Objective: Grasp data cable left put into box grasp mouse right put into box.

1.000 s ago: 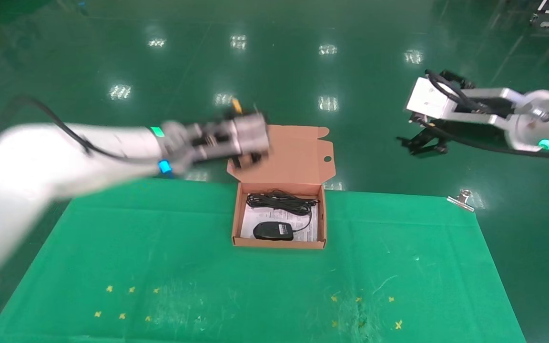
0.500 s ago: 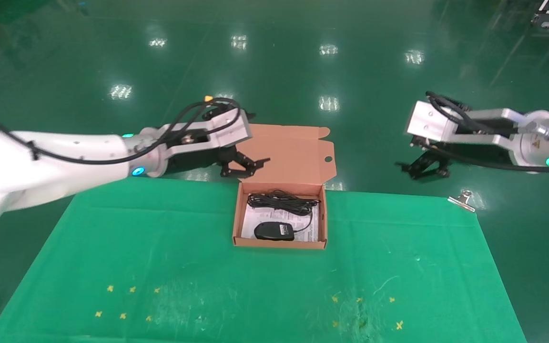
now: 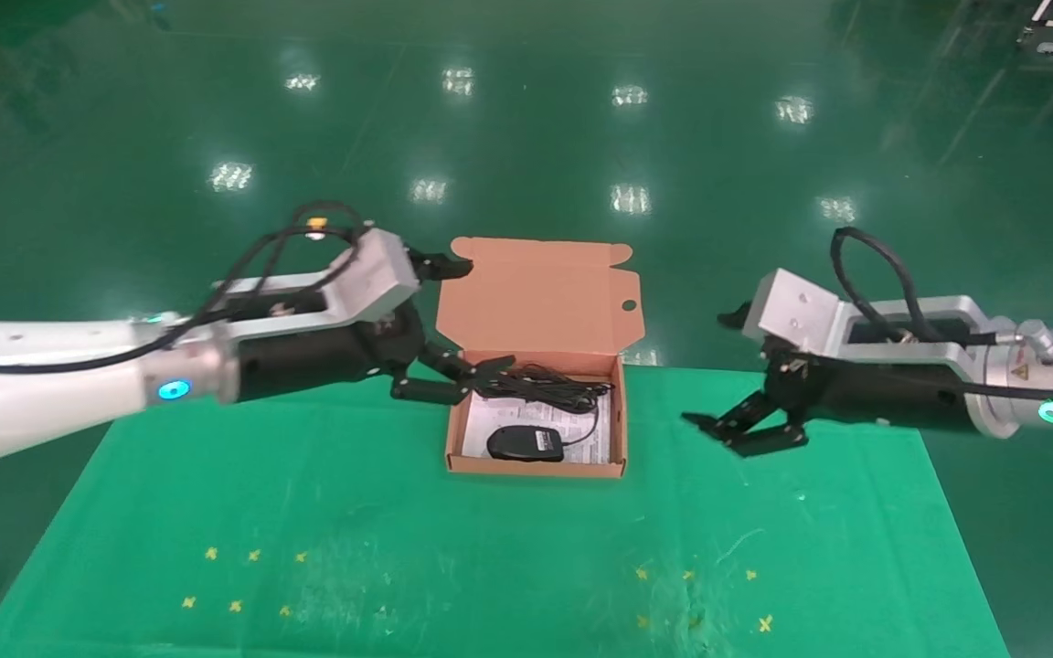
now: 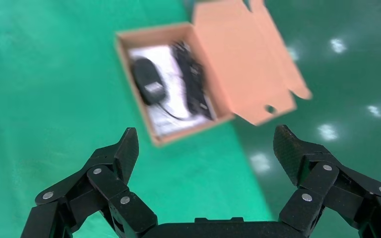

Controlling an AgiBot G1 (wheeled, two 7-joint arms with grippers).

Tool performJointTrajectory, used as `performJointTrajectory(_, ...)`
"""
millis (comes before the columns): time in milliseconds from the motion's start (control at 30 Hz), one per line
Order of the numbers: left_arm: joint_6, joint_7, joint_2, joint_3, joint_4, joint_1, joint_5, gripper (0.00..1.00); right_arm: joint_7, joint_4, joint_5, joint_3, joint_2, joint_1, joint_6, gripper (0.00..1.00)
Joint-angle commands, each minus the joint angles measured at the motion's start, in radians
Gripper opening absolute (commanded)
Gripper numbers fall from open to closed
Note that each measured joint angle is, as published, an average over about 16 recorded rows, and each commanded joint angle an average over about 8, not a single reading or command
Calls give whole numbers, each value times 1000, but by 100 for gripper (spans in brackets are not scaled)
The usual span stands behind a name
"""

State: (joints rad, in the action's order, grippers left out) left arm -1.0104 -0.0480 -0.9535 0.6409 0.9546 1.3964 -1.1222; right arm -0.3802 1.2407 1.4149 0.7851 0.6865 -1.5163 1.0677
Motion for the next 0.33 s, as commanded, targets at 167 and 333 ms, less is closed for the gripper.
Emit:
performJointTrajectory(167, -93, 45, 66, -70, 63, -62, 75, 100, 35, 8, -126, -93, -14, 81, 79, 100)
performJointTrajectory(333, -141, 68, 99, -105, 96, -93, 114, 100, 53, 12, -189, -140, -21, 122, 118, 100)
